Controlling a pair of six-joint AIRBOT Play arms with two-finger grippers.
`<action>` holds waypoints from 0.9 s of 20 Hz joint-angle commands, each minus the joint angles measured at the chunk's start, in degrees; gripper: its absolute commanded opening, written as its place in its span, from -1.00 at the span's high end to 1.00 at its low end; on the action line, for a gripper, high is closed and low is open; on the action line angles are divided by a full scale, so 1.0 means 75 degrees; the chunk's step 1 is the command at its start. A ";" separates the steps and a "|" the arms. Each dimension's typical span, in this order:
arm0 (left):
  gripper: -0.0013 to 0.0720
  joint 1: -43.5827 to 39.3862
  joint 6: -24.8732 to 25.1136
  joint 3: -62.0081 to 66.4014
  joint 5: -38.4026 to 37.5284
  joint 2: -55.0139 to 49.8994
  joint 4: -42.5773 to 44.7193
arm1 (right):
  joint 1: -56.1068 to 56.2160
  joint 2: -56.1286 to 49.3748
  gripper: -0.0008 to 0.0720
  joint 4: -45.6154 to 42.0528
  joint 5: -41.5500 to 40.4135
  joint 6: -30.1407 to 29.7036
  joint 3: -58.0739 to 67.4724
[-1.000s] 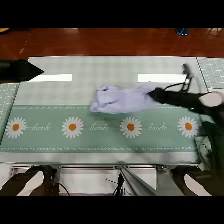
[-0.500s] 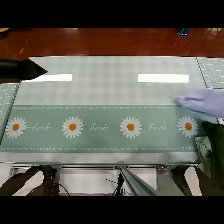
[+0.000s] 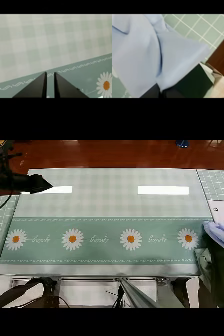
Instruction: Fold the shirts.
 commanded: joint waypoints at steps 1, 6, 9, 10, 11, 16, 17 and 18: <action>0.58 -0.0003 0.0102 -0.0003 0.0455 -0.0306 0.0000 | -0.0204 -0.0041 0.95 -0.1536 0.0682 0.0017 0.0012; 0.58 -0.0003 0.0300 0.0003 0.1043 -0.0565 0.0000 | -0.0204 -0.0038 0.95 -0.2113 0.1154 -0.0119 -0.0166; 0.58 0.0003 0.0300 0.0003 0.1393 -0.0609 0.0003 | -0.0204 -0.0038 0.94 -0.2168 0.1317 -0.0621 -0.0673; 0.58 0.0009 0.0300 0.0003 0.1460 -0.0609 0.0003 | -0.0204 -0.0038 0.94 -0.2261 0.1341 -0.0784 -0.0871; 0.58 0.0015 0.0300 0.0003 0.1492 -0.0609 0.0006 | -0.0204 -0.0038 0.94 -0.2413 0.1346 -0.0854 -0.1043; 0.58 0.0012 0.0297 0.0003 0.1486 -0.0606 0.0175 | -0.0204 -0.0038 0.93 -0.3144 0.1058 -0.1177 -0.1644; 0.58 0.0015 0.0297 0.0003 0.1478 -0.0606 0.0175 | -0.0204 -0.0038 0.61 -0.3206 0.0962 -0.1195 -0.1757; 0.58 0.0012 0.0297 0.0003 0.1478 -0.0606 0.0181 | -0.0204 -0.0038 0.17 -0.3217 0.0898 -0.1195 -0.1865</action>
